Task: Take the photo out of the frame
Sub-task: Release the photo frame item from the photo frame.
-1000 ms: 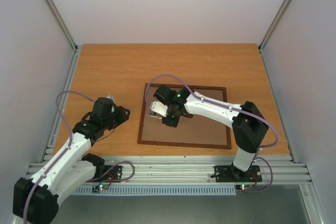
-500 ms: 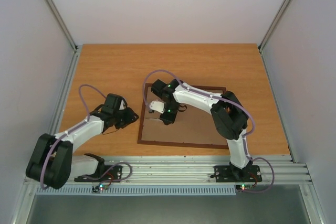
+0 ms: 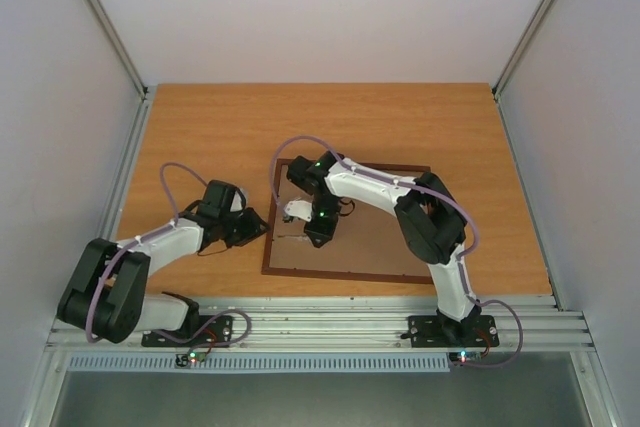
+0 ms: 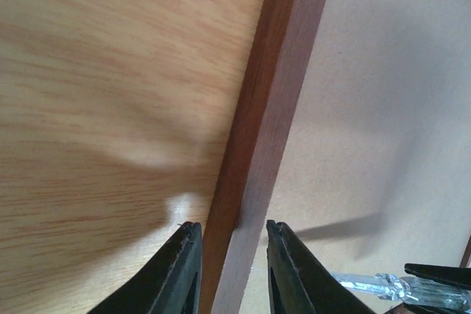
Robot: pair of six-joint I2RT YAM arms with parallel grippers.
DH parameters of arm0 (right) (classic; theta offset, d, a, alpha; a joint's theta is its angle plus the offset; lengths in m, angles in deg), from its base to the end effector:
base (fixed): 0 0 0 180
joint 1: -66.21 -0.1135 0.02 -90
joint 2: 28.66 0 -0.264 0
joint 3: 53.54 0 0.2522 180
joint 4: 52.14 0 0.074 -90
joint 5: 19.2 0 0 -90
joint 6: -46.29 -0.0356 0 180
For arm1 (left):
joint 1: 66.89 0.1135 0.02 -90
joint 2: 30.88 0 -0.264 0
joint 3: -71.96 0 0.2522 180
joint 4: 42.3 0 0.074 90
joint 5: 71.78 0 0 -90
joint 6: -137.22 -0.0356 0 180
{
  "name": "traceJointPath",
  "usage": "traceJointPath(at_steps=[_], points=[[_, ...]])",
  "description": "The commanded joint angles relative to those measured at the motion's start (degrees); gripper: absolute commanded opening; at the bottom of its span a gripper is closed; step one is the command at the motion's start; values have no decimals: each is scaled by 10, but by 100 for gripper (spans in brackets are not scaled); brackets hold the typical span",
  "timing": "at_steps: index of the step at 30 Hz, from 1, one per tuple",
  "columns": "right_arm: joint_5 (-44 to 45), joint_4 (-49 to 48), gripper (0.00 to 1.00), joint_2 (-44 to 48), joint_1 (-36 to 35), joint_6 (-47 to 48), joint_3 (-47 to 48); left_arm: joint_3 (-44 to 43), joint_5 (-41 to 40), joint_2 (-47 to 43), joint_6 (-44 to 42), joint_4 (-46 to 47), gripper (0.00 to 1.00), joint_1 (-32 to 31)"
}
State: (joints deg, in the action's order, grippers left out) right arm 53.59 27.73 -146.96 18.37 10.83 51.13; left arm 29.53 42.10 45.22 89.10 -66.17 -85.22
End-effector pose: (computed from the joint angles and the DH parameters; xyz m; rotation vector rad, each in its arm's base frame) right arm 0.2497 0.2915 0.1787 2.3780 -1.9308 -0.4682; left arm 0.2078 -0.0840 0.1400 -0.3910 2.6956 -0.8943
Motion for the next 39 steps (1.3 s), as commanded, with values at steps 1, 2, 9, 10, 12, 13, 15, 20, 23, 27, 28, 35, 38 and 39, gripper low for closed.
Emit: traceJointPath(at_steps=[1,2,9,10,12,13,15,20,23,27,28,35,38,39], points=[[-18,10,1,-15,-10,7,13,24,24,12,-3,41,25,2],[-18,8,1,-16,-12,5,12,27,26,14,-1,46,25,3],[-19,-5,1,-27,-19,-2,9,43,36,30,3,66,20,2],[-17,-7,1,-28,-19,-3,9,44,37,32,3,67,20,2],[-15,-9,1,-30,-19,-4,8,46,38,32,2,68,18,2],[-14,-9,1,-31,-19,-5,8,47,39,32,3,68,18,2],[-11,-11,1,-32,-19,-6,8,48,39,31,2,69,17,1],[-7,-7,1,-38,-19,-8,11,50,41,27,3,70,15,1],[-9,-7,1,-44,-18,-11,11,52,42,25,3,71,15,1],[-13,-7,1,-53,-18,-16,16,54,43,22,3,70,14,1],[-16,-6,1,-56,-18,-16,18,54,43,22,3,70,13,1],[-22,-3,1,-67,-10,-26,25,59,43,16,4,69,12,0],[-24,-3,1,-68,-7,-30,28,60,43,15,4,69,12,0],[-26,-3,1,-68,-7,-30,30,60,43,15,5,70,12,0]])
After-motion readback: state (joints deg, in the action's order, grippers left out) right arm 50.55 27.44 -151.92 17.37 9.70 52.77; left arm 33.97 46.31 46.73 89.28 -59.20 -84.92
